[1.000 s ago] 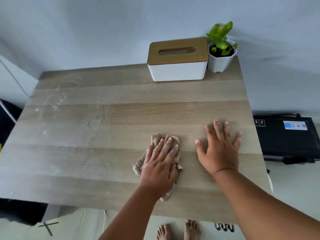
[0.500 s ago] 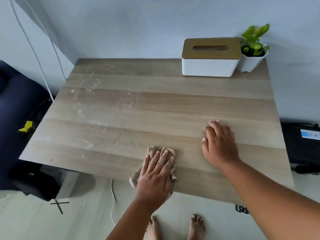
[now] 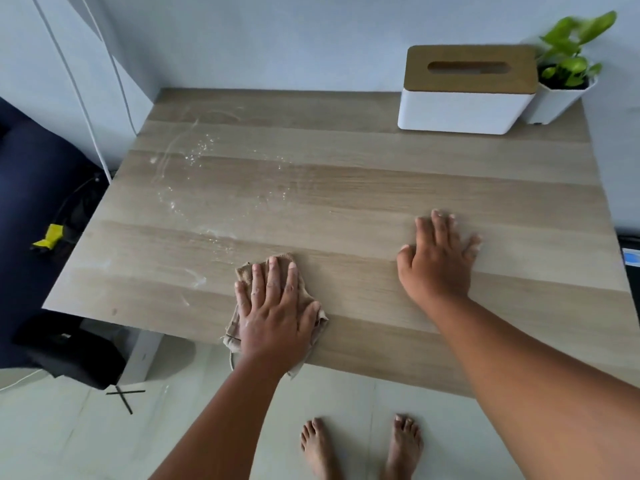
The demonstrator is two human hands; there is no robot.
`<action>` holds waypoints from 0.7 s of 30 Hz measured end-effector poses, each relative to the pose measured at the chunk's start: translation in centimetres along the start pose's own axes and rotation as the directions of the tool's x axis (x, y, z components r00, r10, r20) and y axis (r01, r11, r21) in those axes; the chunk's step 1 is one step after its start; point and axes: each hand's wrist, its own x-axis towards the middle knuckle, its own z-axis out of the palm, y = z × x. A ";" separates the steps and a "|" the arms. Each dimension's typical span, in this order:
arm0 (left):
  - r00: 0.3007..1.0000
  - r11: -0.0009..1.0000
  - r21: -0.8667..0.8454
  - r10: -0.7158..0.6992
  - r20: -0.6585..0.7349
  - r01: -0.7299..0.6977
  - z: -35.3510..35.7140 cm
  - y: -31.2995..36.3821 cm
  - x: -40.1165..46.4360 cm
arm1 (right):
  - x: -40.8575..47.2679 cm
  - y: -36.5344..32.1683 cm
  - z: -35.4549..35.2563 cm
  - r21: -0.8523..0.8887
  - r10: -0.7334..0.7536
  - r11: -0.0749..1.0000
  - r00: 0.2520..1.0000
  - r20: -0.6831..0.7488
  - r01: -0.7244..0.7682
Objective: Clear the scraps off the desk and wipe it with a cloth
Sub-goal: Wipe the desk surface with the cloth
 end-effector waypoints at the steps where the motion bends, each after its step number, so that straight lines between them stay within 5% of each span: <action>1: 1.000 1.000 0.000 -0.030 -0.003 0.030 0.0 0.3 0.8 | 0.1 -0.2 0.2 -0.011 0.011 1.000 1.000 -0.003 -0.011; 7: 0.999 1.000 -0.013 -0.003 -0.041 0.002 -0.4 3.4 5.8 | 0.3 -0.1 0.9 -0.049 0.021 0.999 0.999 -0.041 -0.023; 11: 0.972 0.970 -0.068 0.229 -0.049 -0.232 0.1 5.9 5.7 | 0.5 0.2 1.4 -0.080 0.006 0.997 0.999 -0.045 -0.010; 15: 0.860 0.847 -0.147 0.499 -0.112 -0.510 1.0 4.6 0.6 | 0.5 -0.1 1.3 -0.086 0.016 0.996 0.999 -0.040 -0.019; 21: 0.884 0.875 -0.134 0.449 -0.132 -0.465 0.7 -1.3 1.3 | 0.4 0.1 1.2 -0.106 0.025 0.994 0.999 -0.033 -0.028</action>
